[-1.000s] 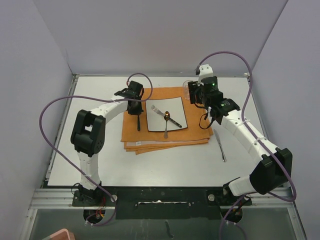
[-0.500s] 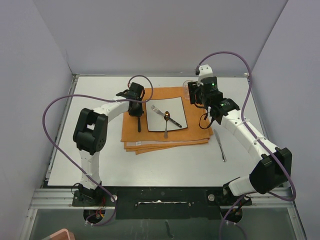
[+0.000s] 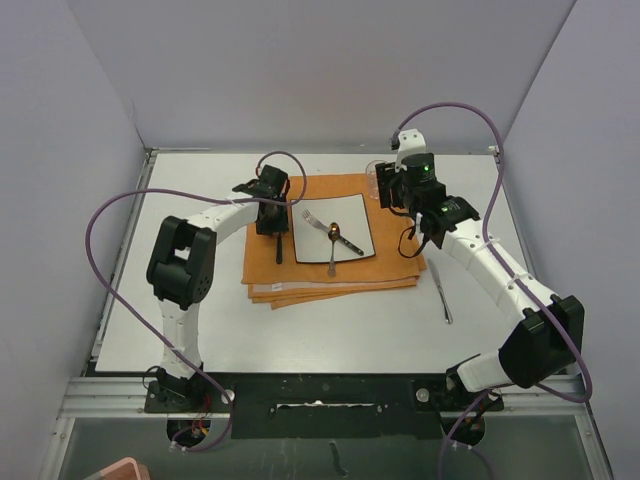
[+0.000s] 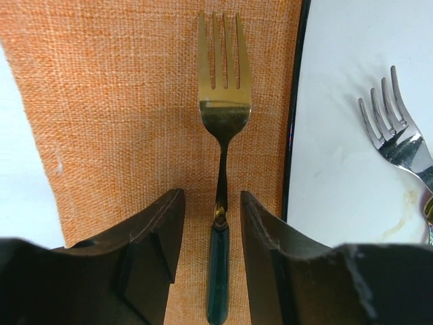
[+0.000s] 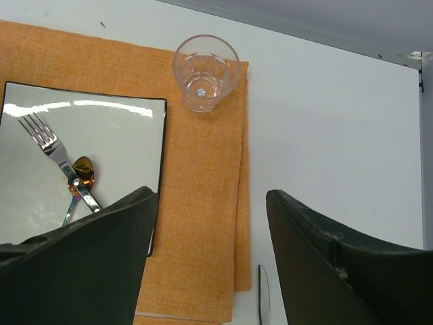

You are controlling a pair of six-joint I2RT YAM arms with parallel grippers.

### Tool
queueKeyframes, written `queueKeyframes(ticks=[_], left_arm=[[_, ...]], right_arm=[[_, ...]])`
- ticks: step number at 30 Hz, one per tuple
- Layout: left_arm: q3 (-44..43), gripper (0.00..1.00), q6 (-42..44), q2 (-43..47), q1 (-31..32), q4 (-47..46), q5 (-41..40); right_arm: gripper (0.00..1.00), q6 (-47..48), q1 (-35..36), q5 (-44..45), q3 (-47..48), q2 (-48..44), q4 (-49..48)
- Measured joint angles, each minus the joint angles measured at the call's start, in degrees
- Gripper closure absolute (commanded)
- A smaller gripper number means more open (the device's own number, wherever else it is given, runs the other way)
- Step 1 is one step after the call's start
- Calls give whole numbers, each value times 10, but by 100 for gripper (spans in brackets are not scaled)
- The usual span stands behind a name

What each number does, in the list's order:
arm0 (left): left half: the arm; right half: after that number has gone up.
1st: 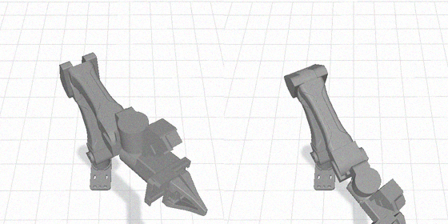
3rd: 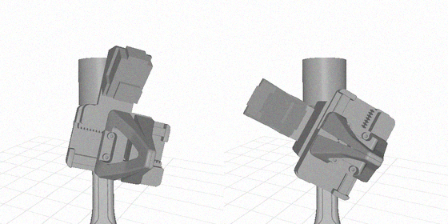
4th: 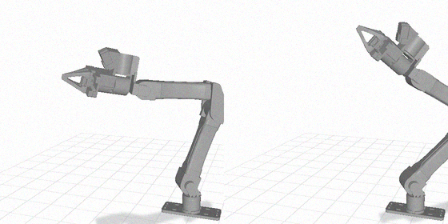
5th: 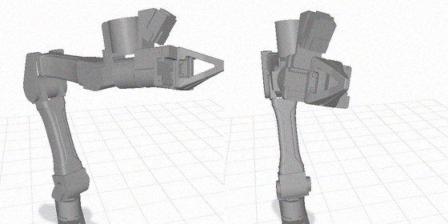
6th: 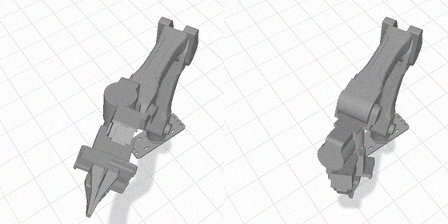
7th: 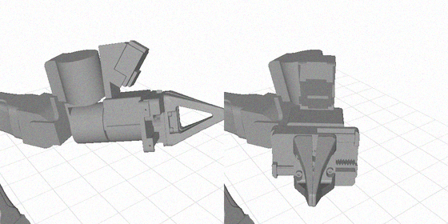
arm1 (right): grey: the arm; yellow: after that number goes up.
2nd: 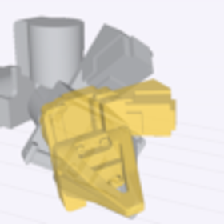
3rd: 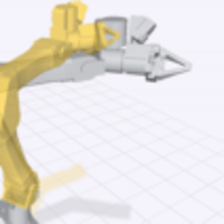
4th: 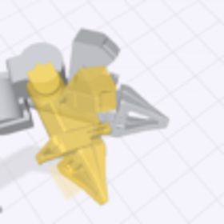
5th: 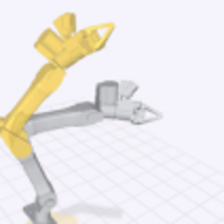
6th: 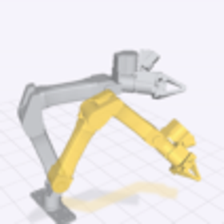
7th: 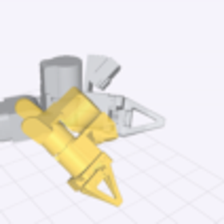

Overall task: Set the dinner table for one person
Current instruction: Place the fork at the napkin, then pick up the fork from the napkin.

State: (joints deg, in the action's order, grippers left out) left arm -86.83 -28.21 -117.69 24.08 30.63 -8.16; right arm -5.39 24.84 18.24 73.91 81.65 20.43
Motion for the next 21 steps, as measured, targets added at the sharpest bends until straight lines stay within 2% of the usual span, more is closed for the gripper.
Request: queueKeyframes(ticks=[6, 12, 16, 21], left_arm=[[-43, 60, 23, 30, 0, 49, -14], [-59, 57, 48, 182, 2, 60, -39], [-34, 57, 56, 295, 4, 44, -63], [15, 57, 56, 354, 3, 40, -80]], right_arm=[[29, 12, 0, -20, 0, 0, 0], [36, 12, 1, -65, 0, 36, 0], [41, -8, 19, -85, 0, 92, 20], [41, -14, 48, -96, 1, 156, 55]])
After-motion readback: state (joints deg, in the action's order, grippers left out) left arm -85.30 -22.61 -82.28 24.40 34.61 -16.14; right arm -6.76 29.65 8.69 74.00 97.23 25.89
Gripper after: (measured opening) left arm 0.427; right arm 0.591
